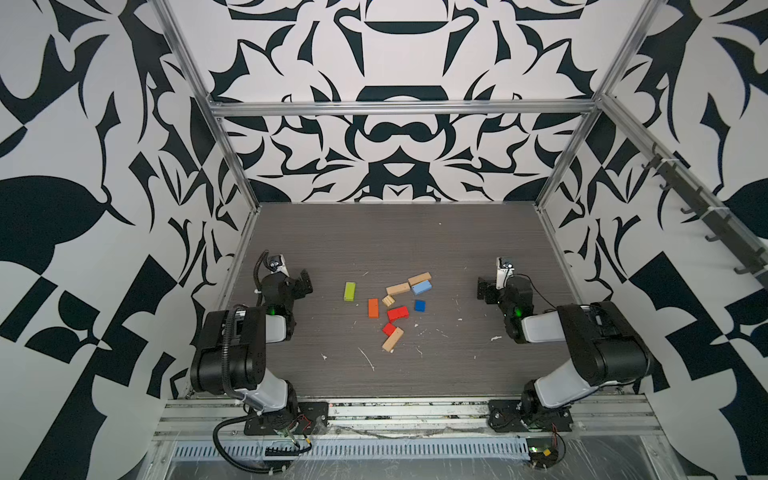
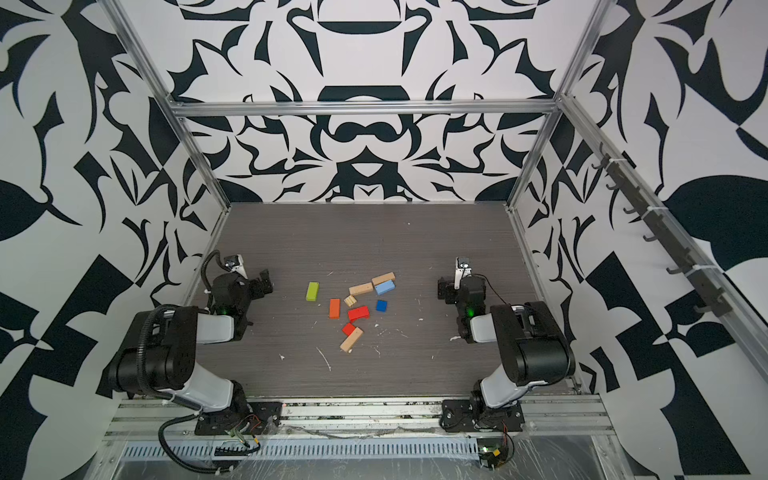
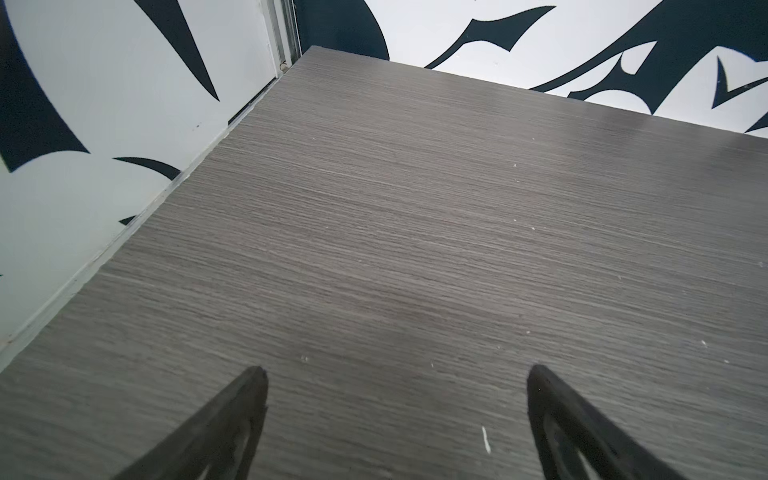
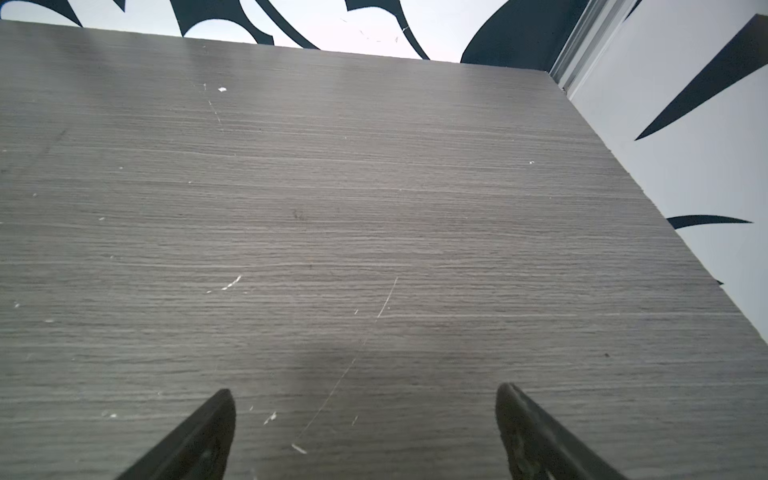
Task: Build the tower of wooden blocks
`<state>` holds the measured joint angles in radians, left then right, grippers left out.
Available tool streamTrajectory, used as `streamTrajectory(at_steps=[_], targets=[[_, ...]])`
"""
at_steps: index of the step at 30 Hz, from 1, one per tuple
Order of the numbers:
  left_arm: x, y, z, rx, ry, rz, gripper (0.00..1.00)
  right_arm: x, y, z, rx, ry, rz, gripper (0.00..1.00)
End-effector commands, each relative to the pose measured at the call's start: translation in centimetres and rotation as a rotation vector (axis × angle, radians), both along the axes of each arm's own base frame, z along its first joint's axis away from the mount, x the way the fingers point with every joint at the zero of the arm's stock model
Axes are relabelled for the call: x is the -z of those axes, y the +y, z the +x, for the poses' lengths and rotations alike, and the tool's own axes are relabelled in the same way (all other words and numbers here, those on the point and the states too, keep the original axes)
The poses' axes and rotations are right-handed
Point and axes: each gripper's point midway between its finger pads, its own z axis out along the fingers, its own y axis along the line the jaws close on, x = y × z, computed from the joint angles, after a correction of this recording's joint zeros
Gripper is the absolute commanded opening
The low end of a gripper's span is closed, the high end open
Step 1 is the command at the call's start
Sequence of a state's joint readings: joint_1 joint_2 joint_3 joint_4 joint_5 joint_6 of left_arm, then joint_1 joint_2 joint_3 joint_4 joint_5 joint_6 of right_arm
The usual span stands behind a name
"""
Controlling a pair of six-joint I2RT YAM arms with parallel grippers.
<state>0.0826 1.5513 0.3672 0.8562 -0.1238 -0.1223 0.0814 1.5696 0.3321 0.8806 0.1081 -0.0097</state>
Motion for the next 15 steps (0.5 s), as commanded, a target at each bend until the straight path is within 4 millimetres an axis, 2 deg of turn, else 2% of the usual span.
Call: streamTrajectory(at_steps=[1,8,12,15], targets=[[-1.4,0.0,0.7,0.0,-0.048,0.009,0.99,-2.1,-0.1,1.1,0.004,-0.07,0.01,1.0],[-1.3,0.1,0.7,-0.001,-0.046,0.009,0.99,-2.1,-0.1,1.1,0.003,-0.069,0.009,1.0],[-1.3,0.0,0.7,0.001,-0.047,0.009,1.0,-2.2,-1.4,0.9,0.084,-0.077,0.006,1.0],[-1.4,0.1,0.7,-0.003,-0.049,0.007,1.0,-2.2,-1.4,0.9,0.084,-0.081,0.004,1.0]])
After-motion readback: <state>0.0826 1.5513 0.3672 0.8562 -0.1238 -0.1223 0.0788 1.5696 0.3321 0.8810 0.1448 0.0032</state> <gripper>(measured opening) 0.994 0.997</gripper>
